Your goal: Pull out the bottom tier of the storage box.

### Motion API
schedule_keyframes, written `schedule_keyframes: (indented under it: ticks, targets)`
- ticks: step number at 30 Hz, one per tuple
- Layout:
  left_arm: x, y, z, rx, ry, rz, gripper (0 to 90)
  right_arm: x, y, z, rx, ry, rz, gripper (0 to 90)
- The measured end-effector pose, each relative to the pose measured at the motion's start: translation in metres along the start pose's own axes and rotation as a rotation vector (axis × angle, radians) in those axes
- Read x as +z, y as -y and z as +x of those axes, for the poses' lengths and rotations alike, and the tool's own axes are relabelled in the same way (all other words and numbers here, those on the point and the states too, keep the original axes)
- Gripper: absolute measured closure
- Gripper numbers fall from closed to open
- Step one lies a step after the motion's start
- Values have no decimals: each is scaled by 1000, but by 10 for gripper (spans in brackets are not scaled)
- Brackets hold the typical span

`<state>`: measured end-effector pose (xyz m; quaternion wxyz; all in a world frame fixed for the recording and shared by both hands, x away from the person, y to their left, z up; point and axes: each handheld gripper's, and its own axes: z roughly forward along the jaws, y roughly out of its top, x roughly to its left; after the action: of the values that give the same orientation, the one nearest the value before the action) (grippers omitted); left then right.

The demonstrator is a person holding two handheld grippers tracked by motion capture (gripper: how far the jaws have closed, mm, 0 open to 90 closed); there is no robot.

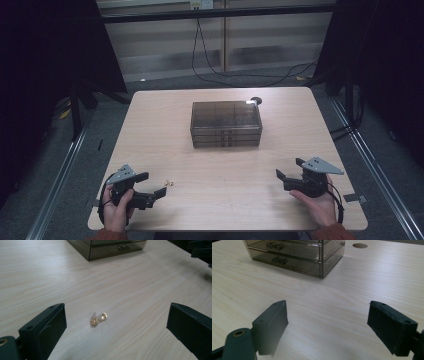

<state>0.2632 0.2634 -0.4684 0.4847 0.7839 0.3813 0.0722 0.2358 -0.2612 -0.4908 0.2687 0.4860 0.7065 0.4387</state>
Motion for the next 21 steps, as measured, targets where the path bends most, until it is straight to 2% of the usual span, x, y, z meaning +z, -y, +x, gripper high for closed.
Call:
schedule_keyframes:
  ticks: [13,16,21]
  targets:
    - [2,0,0,-2,-9,10,25,-1,0,-1,-7,-39,-1,187]
    - [3,0,0,-3,-12,14,25,1,1,2,-30,-64,19,199]
    - [3,-1,-2,8,-16,15,24,3,1,7,-54,-80,23,220]
